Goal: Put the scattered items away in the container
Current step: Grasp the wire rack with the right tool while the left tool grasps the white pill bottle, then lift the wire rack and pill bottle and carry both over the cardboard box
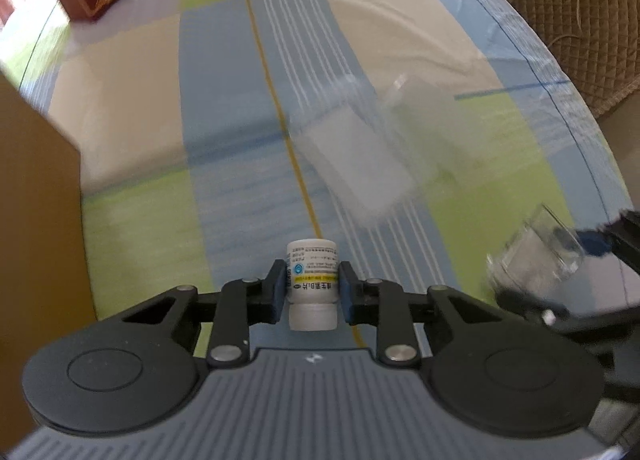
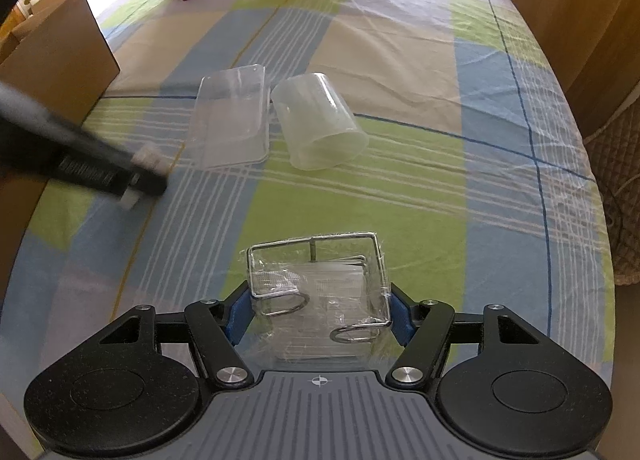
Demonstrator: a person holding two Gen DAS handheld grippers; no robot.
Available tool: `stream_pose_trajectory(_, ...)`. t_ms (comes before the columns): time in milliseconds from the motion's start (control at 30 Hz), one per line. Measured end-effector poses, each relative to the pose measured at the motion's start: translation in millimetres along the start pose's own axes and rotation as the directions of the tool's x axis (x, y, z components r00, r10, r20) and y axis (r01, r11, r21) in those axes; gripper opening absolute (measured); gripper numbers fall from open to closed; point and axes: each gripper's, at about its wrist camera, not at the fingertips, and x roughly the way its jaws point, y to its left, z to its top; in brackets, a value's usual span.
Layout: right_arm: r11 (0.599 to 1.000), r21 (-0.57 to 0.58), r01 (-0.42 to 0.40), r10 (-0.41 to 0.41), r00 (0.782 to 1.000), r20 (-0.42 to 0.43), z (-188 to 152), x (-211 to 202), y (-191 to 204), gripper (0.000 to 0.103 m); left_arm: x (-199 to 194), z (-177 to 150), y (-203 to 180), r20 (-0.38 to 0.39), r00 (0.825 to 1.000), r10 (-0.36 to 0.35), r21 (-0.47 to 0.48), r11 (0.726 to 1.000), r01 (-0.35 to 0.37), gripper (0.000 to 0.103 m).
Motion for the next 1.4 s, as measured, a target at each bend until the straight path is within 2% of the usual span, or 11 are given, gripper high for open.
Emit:
stream_pose_trajectory(200, 0.999, 0.028, -0.046, 0.046, 0.999, 0.015, -8.6, -14.2, 4.9, 0.069, -45.3, -41.1, -3.2, 0.069, 0.997, -0.042, -0.064, 0.997, 0.046, 0.022)
stream_pose_trajectory(467, 0.992, 0.043, -0.119, 0.117, 0.992, 0.049, -37.1, -51.9, 27.9, 0.069, -106.1, -94.2, 9.4, 0.141, 0.987, -0.076, -0.176, 0.979, 0.100, 0.022)
stream_pose_trajectory(633, 0.986, 0.045, -0.162, 0.159, 0.985, 0.065, -51.4, -73.8, 57.1, 0.069, -144.8, -120.7, 24.8, 0.191, 0.980, -0.057, -0.204, 0.974, 0.097, 0.022)
stream_pose_trajectory(800, 0.969, 0.022, -0.246, 0.243, 0.965, 0.097, -54.2, -99.2, 97.7, 0.069, -181.2, -142.9, 46.4, 0.242, 0.970, -0.016, -0.236, 0.969, 0.074, 0.022)
stream_pose_trajectory(1100, 0.928, -0.116, -0.354, 0.371, 0.907, 0.202, -11.6, -141.9, 170.4, 0.069, -237.1, -164.5, 106.1, 0.299, 0.950, 0.093, -0.292, 0.956, -0.002, 0.022)
stream_pose_trajectory(1300, 0.902, -0.232, -0.363, 0.416, 0.875, 0.249, 29.6, -151.8, 219.9, 0.069, -249.2, -153.8, 151.0, 0.281, 0.946, 0.161, -0.280, 0.957, -0.079, 0.022)
stream_pose_trajectory(1400, 0.892, -0.283, -0.352, 0.425, 0.867, 0.261, 46.0, -150.8, 237.5, 0.069, -246.2, -142.6, 172.1, 0.264, 0.948, 0.177, -0.267, 0.958, -0.104, 0.022)
